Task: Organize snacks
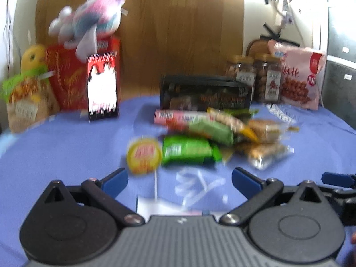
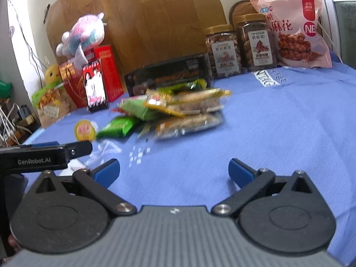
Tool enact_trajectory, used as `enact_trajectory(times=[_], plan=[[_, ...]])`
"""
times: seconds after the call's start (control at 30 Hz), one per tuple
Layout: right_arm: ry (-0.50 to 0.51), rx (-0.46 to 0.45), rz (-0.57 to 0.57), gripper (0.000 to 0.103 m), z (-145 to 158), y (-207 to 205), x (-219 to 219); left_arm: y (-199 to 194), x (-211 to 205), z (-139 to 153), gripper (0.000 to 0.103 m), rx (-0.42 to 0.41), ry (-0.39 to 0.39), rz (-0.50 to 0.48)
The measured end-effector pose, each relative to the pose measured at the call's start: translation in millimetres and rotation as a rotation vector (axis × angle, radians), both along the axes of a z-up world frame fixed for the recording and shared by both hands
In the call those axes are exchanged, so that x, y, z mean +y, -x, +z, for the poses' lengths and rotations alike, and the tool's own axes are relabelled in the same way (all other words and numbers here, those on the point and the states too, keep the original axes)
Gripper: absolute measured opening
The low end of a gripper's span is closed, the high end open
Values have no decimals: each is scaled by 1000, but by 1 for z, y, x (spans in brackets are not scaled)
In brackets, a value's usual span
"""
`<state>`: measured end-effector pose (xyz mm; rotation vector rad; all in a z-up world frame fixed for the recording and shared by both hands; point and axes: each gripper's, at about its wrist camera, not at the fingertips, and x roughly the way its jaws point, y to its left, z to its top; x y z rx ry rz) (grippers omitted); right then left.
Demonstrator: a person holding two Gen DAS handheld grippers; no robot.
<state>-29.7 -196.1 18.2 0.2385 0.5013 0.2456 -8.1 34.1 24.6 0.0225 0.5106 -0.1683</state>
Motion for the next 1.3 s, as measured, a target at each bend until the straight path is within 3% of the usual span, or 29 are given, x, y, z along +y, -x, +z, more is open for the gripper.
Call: enact_trajectory(times=[0.2,0.33,0.47,0.73,0.77,0.8,0.93,1.07,1.2,1.3], plan=[[-45,-40,-7,103,30,-28,-26,-28,-8,4,103,-86,18,4],[-89,-12,0,89,38,-56,-41,-34,-7,-10,98,-58,74,-24],[-139,61,23,68,34,-91,-50,-26,0,-9,99,-112,116,-28],[-373,254,-65,62,0,-132,-74,-29,11,-7,99,-116,176,-14],[-422,287,-40,45,-6,-133,-75,-30,11,-7,98,-112,178,-14],[-452,306,-23,42,-10,-132,-75,-30,11,-8,98,-109,180,-15],[-466,274,13,36,-11,-108,-70,-29,13,-8,97,-108,199,-47],[-471,241,64,32,-13,-75,-75,-30,17,-5,97,-75,266,-148],[-457,242,193,27,-24,-53,-78,-29,7,-3,95,28,363,-271],[-384,232,269,27,-27,-35,-65,-30,-11,-7,85,143,412,-378]])
